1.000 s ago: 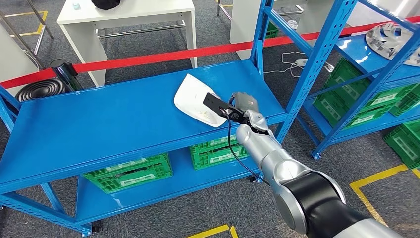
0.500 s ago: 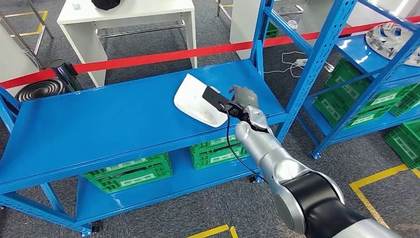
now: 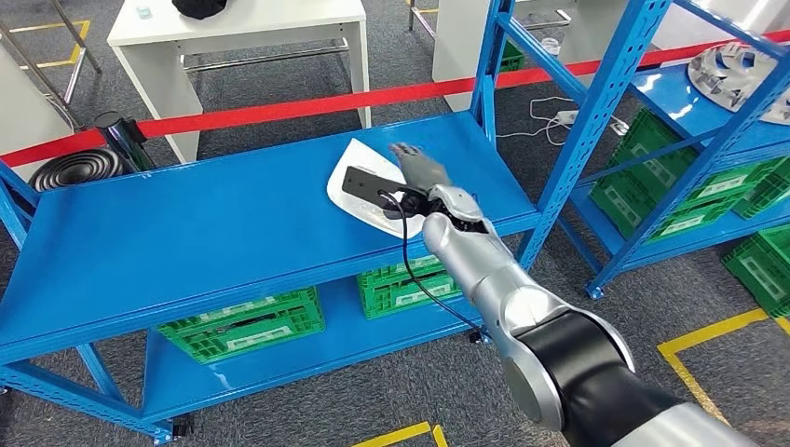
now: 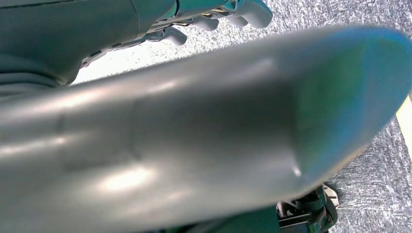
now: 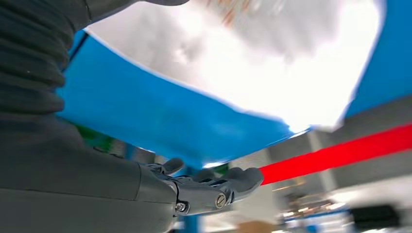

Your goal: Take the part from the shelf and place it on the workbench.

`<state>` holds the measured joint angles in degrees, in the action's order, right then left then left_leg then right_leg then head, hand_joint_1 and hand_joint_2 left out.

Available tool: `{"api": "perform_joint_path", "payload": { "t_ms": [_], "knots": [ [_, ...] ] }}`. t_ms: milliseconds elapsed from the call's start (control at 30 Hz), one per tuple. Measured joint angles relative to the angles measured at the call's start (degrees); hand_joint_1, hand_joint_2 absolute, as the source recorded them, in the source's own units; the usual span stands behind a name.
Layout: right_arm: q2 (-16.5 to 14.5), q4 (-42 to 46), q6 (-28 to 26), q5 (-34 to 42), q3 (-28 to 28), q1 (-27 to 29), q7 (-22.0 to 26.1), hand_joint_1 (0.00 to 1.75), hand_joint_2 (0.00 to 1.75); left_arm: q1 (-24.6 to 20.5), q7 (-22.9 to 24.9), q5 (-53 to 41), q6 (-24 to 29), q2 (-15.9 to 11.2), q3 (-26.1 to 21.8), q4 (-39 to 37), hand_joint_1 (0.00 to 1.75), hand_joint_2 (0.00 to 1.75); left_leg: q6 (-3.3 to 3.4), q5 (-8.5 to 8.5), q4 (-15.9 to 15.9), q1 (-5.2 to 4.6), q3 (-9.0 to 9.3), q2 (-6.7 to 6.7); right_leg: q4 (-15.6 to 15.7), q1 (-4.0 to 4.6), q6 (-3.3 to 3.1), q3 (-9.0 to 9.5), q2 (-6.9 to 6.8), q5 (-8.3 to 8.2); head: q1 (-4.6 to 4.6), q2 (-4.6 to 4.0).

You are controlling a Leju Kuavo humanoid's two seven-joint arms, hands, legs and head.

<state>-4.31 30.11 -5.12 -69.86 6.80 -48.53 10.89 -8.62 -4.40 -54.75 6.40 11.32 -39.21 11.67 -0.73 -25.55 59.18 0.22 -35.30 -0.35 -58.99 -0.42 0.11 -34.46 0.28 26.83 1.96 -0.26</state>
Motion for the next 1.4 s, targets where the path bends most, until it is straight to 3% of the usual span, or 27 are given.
{"api": "perform_joint_path", "payload": {
  "t_ms": [367, 833, 967, 1400],
  "knots": [
    [-0.54, -5.53, 6.08, -2.73, 6.97, -1.77, 1.19, 0.00, 1.75, -0.49, 0.72, -0.62, -0.34, 0.00, 0.00, 0.00, 0.00, 0.00, 0.04, 0.03, 0.00, -0.01, 0.00, -0.02, 0.02, -0.02, 0.00, 0.01, -0.02, 0.00, 0.00, 0.00],
    [1.27, -9.70, 10.01, -3.31, 9.09, -1.03, -1.47, 0.03, 1.75, -0.29, 0.37, -0.56, -0.39, -0.05, 0.00, 0.00, 0.00, 0.00, 0.04, 0.03, 0.00, 0.00, 0.00, -0.01, 0.02, -0.01, 0.00, 0.00, -0.01, 0.00, 0.00, 0.00],
    [1.92, -10.16, 10.13, -3.24, 9.41, -0.53, -1.52, 1.74, 1.75, -0.23, 0.15, -0.55, -0.39, -0.07, 0.00, 0.00, 0.00, 0.00, 0.04, 0.03, 0.00, 0.00, 0.00, 0.00, 0.02, -0.01, 0.00, -0.01, -0.01, 0.00, 0.00, 0.00],
    [4.62, -10.52, 9.98, -2.12, 9.49, 0.38, -0.50, 1.75, 1.75, -0.06, -0.40, -0.53, -0.52, -0.07, 0.00, 0.00, 0.00, 0.00, 0.05, 0.01, 0.00, 0.00, 0.11, 0.04, 0.04, -0.01, 0.02, 0.09, 0.00, 0.02, 0.00, 0.00]
  ]
}}
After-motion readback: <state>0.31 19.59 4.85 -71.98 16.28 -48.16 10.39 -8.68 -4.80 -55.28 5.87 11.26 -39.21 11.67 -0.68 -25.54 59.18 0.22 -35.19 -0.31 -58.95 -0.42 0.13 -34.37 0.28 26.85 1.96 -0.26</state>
